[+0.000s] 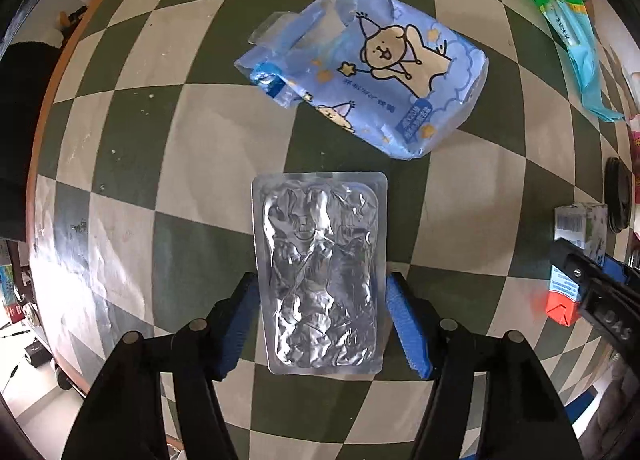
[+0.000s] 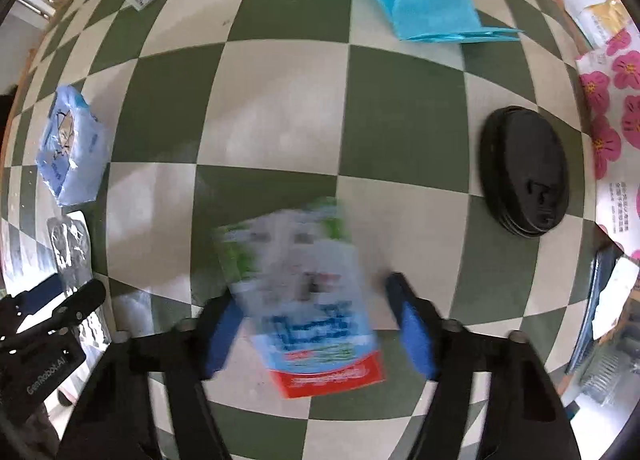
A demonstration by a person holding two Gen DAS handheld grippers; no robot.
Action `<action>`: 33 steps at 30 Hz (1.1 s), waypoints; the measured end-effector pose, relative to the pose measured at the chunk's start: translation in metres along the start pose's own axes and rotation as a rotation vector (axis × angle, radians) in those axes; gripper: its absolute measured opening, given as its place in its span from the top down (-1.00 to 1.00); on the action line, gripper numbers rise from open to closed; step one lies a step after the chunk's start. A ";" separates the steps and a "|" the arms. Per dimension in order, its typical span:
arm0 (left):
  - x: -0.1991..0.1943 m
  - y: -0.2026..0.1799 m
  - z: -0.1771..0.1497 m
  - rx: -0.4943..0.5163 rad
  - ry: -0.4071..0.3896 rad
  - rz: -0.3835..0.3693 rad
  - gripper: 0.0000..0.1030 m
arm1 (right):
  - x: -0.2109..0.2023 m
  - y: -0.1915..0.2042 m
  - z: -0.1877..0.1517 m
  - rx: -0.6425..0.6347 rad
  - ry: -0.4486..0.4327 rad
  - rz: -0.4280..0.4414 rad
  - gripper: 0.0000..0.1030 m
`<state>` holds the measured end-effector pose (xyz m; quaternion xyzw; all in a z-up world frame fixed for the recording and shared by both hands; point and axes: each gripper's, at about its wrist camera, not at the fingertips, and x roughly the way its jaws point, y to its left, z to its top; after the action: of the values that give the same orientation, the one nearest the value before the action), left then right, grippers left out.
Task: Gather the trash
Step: 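Grasp the silver blister pack with the left tool while the right tool grasps the milk carton, then carry the blister pack and milk carton down toward the trash bin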
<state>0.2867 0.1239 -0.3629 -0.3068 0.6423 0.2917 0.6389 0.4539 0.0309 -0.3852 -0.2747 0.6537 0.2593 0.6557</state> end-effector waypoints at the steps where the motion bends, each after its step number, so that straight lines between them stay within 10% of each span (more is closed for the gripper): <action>1: -0.003 0.001 -0.001 -0.002 -0.009 -0.001 -0.20 | -0.002 -0.005 -0.003 0.007 -0.008 0.010 -0.06; 20: -0.123 0.033 -0.074 0.035 -0.284 -0.071 -0.20 | -0.071 -0.015 -0.065 0.063 -0.159 0.169 -0.05; 33: -0.171 0.114 -0.183 0.129 -0.438 -0.177 -0.20 | -0.174 0.065 -0.219 0.169 -0.395 0.171 -0.05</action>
<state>0.0813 0.0605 -0.1914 -0.2498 0.4762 0.2526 0.8044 0.2500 -0.0722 -0.2115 -0.1064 0.5531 0.3071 0.7671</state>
